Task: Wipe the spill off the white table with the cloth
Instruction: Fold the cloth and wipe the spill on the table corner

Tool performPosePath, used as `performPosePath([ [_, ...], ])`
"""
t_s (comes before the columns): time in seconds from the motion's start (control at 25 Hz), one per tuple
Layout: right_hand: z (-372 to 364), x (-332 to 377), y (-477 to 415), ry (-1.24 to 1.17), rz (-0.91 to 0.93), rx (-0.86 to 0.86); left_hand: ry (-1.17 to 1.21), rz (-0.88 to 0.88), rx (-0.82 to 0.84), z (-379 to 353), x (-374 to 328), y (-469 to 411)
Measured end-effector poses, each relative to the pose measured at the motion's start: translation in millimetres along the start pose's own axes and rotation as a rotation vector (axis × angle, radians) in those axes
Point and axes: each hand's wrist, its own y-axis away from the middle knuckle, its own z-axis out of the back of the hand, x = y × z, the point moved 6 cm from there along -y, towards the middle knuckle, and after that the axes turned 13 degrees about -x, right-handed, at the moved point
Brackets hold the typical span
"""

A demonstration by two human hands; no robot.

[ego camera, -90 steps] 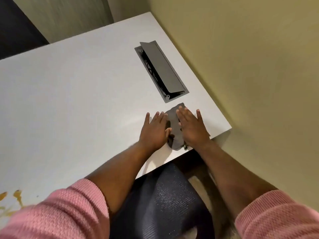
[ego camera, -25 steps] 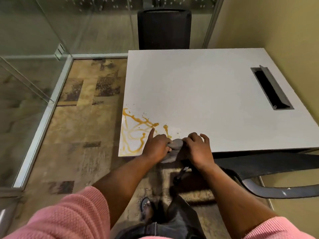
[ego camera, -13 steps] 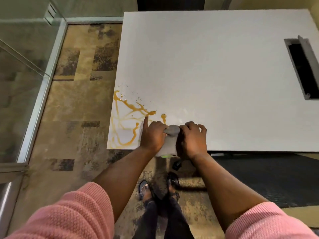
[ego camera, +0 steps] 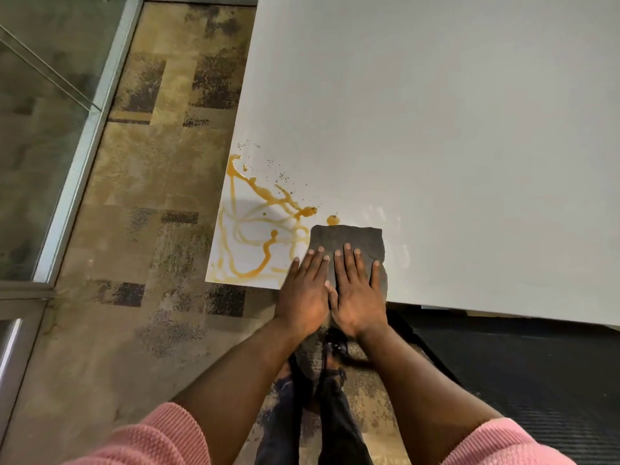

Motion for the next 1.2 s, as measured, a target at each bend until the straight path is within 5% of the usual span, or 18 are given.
performPosePath([
  [0.32,14.6,28.3,-27.1,-0.098,0.074,0.022,-0.049,0.104,-0.040,13.9,25.4,-12.8],
  [0.68,35.2,-94.7,-52.1,-0.035,-0.169,-0.193,-0.008,0.116,-0.129,-10.7,-8.5,-56.0],
  [1.04,34.3,-114.2,-67.7,-0.085,-0.070,-0.256,-0.077,-0.145,-0.229,-38.7,-52.4,-52.4],
  [1.2,36.6,-113.1,-63.1,-0.105,-0.040,-0.259,-0.079,-0.128,-0.211,-53.4,-72.6,-28.4],
])
